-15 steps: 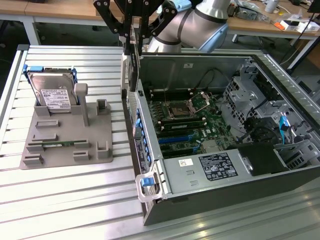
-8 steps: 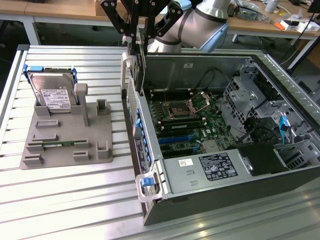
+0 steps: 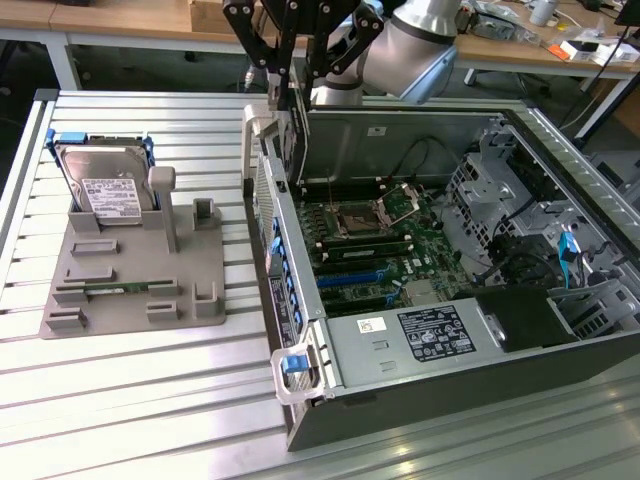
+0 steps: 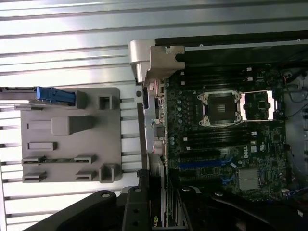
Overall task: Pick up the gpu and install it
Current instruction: 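Pick up the gpu and move the gpu toward the slot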
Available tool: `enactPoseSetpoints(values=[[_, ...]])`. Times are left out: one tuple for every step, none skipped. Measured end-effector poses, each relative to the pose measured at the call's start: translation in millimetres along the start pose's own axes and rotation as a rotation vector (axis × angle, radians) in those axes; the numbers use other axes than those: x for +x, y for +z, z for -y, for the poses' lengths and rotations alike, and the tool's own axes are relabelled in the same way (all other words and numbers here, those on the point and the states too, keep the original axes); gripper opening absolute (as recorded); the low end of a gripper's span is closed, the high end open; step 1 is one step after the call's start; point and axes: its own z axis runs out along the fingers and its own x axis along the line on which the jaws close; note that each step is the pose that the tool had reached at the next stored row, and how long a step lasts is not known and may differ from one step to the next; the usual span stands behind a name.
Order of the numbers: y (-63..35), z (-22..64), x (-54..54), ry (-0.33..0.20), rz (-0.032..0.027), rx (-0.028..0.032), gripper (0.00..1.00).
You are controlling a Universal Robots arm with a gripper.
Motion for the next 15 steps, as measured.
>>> enactPoseSetpoints(values=[[0.1,-0.2,-2.1,0.0,0.0,0.0,0.27],[0.1,-0.3,-3.7,0.0,0.0,0.0,0.27],[0.2,-0.4,-5.7,0.0,0.0,0.0,0.27],[0.2,-0.6,-7.4,0.0,0.0,0.0001,0.27],[0.2,-0.7,-9.1,0.0,0.0,0.0001,0.27],[0.4,-1.0,-12.9,0.0,0.0,0.0001,0.27],[0.4,-1.2,-15.5,0.0,0.0,0.0001,0.27],[0.5,-1.3,-17.5,0.0,0.0,0.0001,0.27],[0.5,-1.4,-19.0,0.0,0.0,0.0001,0.27],[0.6,-1.6,-20.8,0.0,0.0,0.0002,0.27],[0.6,-1.7,-23.0,0.0,0.0,0.0002,0.27],[0.7,-1.9,-25.4,0.0,0.0,0.0002,0.27],[0.7,-2.0,-26.7,0.0,0.0,0.0003,0.27],[0.8,-2.1,-28.2,0.0,0.0,0.0002,0.27],[0.8,-2.2,-29.0,0.0,0.0,0.0003,0.27]])
